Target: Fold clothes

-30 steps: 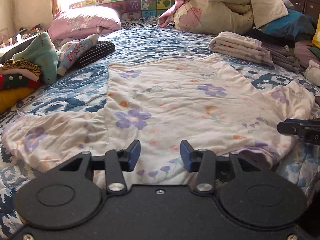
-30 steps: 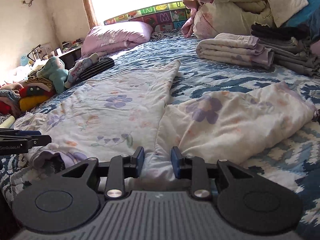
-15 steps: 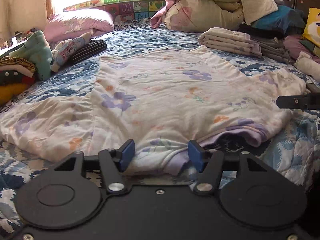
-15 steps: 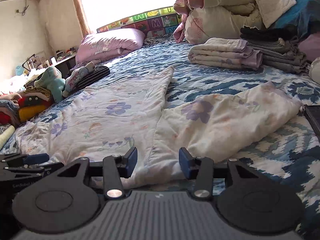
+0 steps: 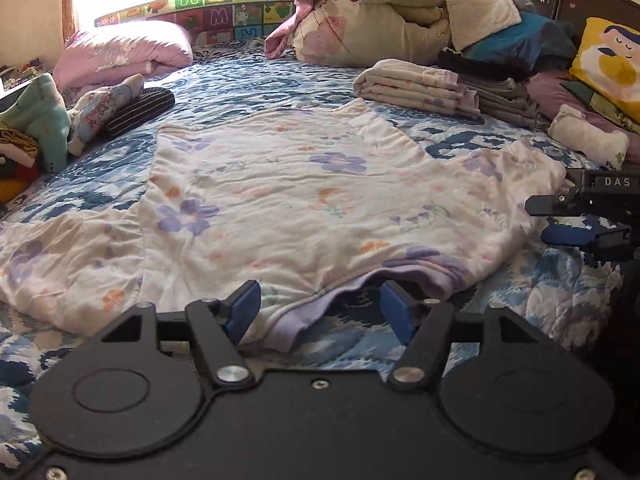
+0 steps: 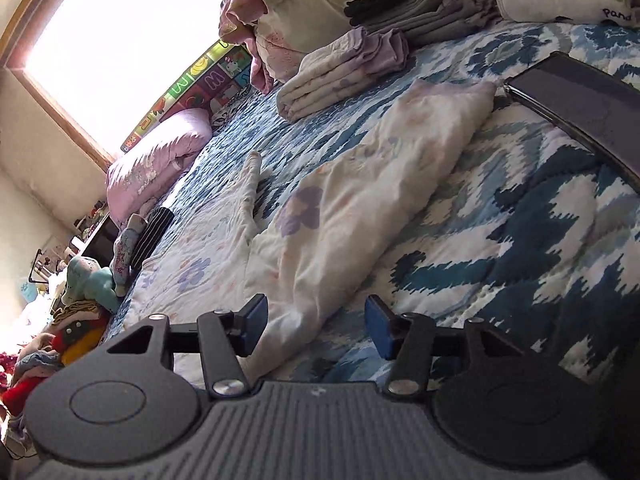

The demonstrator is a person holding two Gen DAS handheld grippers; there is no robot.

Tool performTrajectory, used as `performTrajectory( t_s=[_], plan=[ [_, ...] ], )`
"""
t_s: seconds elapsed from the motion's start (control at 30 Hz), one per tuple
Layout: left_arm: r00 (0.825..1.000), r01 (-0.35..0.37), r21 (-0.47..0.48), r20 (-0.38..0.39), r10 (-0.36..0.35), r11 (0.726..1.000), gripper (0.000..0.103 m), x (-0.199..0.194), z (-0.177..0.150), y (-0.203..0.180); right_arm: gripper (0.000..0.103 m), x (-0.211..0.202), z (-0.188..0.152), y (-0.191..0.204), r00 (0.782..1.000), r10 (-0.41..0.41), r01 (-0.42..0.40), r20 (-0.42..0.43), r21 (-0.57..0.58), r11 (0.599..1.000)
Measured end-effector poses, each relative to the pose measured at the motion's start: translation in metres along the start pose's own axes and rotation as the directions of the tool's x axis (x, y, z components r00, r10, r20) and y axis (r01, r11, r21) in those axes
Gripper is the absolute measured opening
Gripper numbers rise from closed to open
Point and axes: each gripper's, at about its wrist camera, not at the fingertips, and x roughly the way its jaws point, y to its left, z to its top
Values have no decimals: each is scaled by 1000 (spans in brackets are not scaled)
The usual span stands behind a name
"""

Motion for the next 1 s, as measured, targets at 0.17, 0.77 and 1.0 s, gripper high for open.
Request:
performTrajectory(
  t_s=[0.17, 0.77, 1.0],
  plan=[
    [1000, 20, 4, -24, -20, 1000, 66, 12, 28, -11, 55, 7, 1, -2, 999, 33, -33, -13, 6, 999],
    [993, 41, -4, -109, -41, 999, 50, 147, 141, -67, 58, 34, -12, 31, 992, 110, -121, -66, -198, 973],
    [989, -7, 39, -146, 13, 999, 30, 188, 157, -75, 55, 39, -18, 45, 997, 59, -69, -40, -326, 943]
  ],
)
